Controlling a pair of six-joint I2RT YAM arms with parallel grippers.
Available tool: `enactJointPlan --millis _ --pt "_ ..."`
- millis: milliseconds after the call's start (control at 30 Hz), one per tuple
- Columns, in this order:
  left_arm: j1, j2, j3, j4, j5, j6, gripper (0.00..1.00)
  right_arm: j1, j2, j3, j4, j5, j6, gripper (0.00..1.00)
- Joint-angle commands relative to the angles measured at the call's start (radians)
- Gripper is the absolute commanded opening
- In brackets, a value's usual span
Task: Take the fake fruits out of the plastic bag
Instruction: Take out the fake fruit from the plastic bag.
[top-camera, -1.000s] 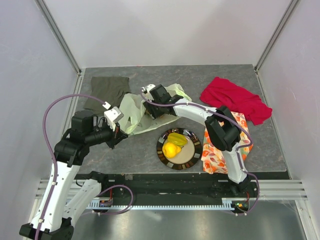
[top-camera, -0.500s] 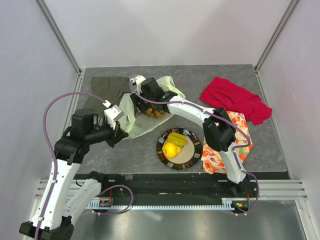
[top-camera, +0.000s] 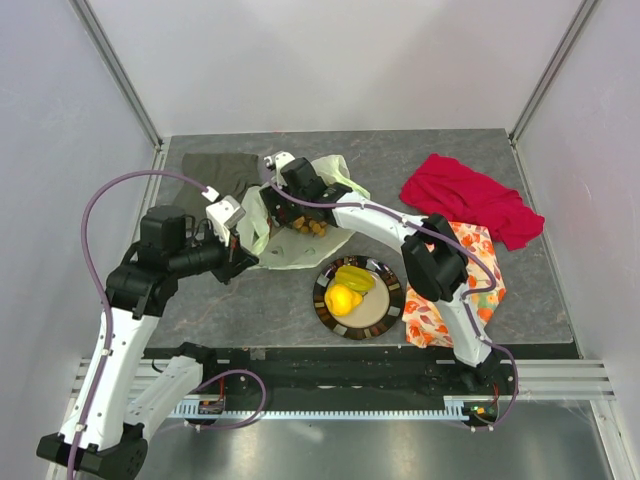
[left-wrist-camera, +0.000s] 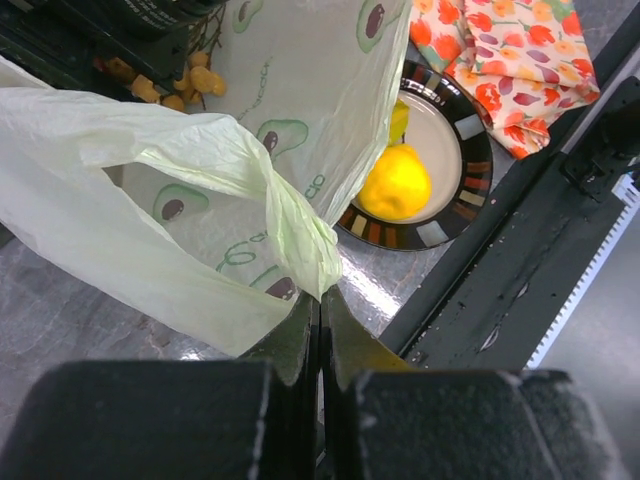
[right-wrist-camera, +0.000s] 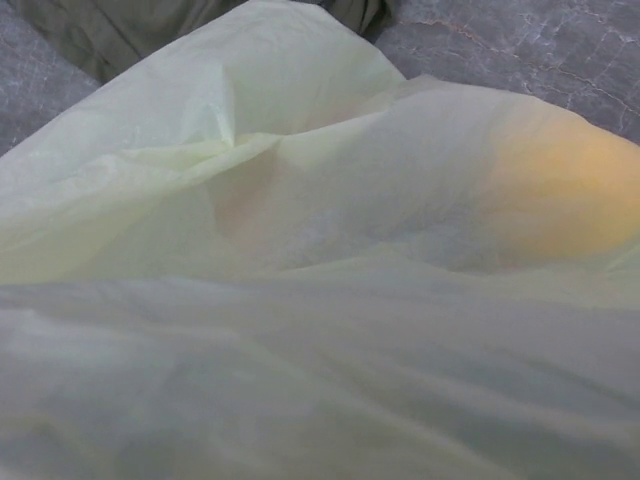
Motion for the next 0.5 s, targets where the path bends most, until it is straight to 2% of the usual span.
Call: enactJointPlan --millis 0,67,200,467 --pt "0.003 0.0 0.057 -0.003 0.075 -0.06 0.02 0.005 0.035 0.033 0.025 0.1 0.112 0.87" --pt "0.003 0.003 0.066 -0.03 0.091 -0.056 0.02 0.005 0.067 0.067 0.02 0.119 0.168 0.93" --pt "0.003 0.0 0.089 -0.093 0.128 -0.025 0.02 0.005 0.121 0.109 0.022 0.119 0.267 0.95" --pt "0.0 -0.045 0.081 -0.185 0.179 0.018 0.02 0.005 0.17 0.135 0.031 0.1 0.304 0.9"
